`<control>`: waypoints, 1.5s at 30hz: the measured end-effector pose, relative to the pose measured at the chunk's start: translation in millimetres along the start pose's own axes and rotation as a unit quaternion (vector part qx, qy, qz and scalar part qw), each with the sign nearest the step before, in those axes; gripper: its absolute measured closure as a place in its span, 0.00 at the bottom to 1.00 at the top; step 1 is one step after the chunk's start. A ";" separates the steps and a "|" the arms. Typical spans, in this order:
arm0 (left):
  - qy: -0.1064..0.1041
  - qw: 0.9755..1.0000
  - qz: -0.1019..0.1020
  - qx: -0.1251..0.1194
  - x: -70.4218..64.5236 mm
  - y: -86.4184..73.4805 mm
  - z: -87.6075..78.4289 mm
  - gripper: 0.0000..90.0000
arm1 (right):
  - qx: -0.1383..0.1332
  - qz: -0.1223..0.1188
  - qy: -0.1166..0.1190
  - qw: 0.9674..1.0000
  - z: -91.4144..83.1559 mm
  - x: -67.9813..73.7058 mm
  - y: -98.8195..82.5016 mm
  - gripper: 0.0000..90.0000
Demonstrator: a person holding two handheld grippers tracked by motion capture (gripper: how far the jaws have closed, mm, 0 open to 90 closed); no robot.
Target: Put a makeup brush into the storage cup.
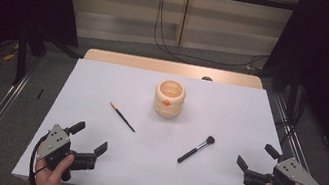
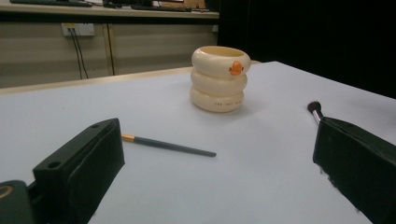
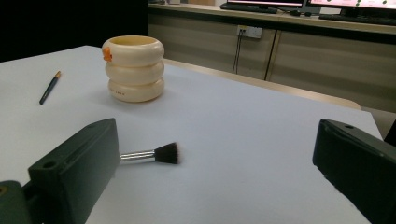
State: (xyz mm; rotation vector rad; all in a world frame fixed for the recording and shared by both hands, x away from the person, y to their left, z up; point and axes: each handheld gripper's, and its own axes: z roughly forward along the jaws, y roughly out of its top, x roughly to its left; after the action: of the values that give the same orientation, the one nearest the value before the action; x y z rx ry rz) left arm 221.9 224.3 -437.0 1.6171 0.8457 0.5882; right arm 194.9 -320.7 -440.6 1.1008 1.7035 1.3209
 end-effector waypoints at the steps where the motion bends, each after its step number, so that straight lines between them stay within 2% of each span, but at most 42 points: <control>1: -0.005 1.000 0.002 -0.002 -0.5 1.6 1.0 0.02 | 0.000 0.000 0.000 1.000 0.0 0.0 0.0 0.00; 3: -0.009 1.000 0.002 -0.002 -2.2 4.3 3.0 0.02 | 0.002 0.000 0.002 1.000 0.0 0.5 -0.2 0.00; 5: -0.013 1.000 0.014 0.001 -2.6 7.5 4.9 0.02 | 0.005 0.001 0.004 1.000 -0.4 0.5 -0.5 0.00; 10: -0.013 1.000 0.015 0.000 -1.8 14.5 9.7 0.02 | 0.003 0.004 -0.001 1.000 -0.8 -0.3 -0.8 0.00; 11: -0.017 1.000 0.009 0.001 -1.5 15.6 11.3 0.02 | 0.003 0.006 -0.001 1.000 -0.7 -0.2 -0.6 0.00; 13: -0.013 1.000 0.012 0.002 -0.6 18.3 14.2 0.02 | 0.001 0.006 -0.001 1.000 0.8 1.0 -0.4 0.00; 15: 0.001 1.000 0.012 0.001 -0.1 20.2 17.1 0.02 | 0.002 0.004 -0.003 1.000 1.4 1.0 -0.4 0.00; 17: -0.003 1.000 0.006 -0.003 1.3 23.4 21.4 0.02 | 0.002 0.006 -0.008 1.000 1.6 0.2 -0.3 0.00; 19: -0.007 1.000 0.015 -0.005 3.1 29.9 25.2 0.02 | 0.002 0.006 -0.009 1.000 1.2 -0.5 -0.2 0.00; 23: -0.006 1.000 0.014 -0.016 3.6 37.1 27.6 0.02 | 0.001 0.006 -0.006 1.000 1.5 0.2 -0.2 0.00; 25: -0.006 1.000 0.022 -0.018 4.1 41.6 29.9 0.02 | 0.000 0.002 -0.003 1.000 1.0 0.4 -0.2 0.00; 28: -0.012 1.000 0.025 -0.011 4.5 43.8 36.1 0.02 | 0.000 0.002 -0.001 1.000 0.9 0.5 -0.3 0.00; 29: -0.018 0.999 0.026 0.011 5.5 44.6 41.8 0.02 | 0.001 0.002 -0.002 1.000 0.9 0.6 -0.3 0.00; 31: -0.024 0.999 0.026 0.015 6.6 44.4 46.2 0.02 | 0.001 0.001 -0.002 1.000 0.8 0.6 -0.2 0.00; 32: -0.017 0.999 0.026 0.015 6.6 44.5 48.4 0.02 | 0.001 0.001 -0.001 1.000 0.7 0.6 -0.2 0.00; 38: -0.029 0.999 0.036 0.007 9.8 54.5 62.0 0.02 | 0.000 0.004 -0.004 1.000 0.9 0.5 -0.5 0.00; 40: -0.028 0.999 0.033 -0.010 12.5 61.4 66.1 0.02 | 0.001 0.003 -0.002 1.000 0.5 0.5 -0.4 0.00; 45: -0.015 0.999 0.033 -0.015 15.1 71.0 73.1 0.02 | 0.001 0.007 -0.002 1.000 0.1 1.8 0.0 0.00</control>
State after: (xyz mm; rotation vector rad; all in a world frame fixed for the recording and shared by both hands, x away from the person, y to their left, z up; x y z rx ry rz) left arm 301.7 185.8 -384.4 1.6264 0.7607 0.6187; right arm 194.3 -319.0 -440.7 1.1190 1.6975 1.3251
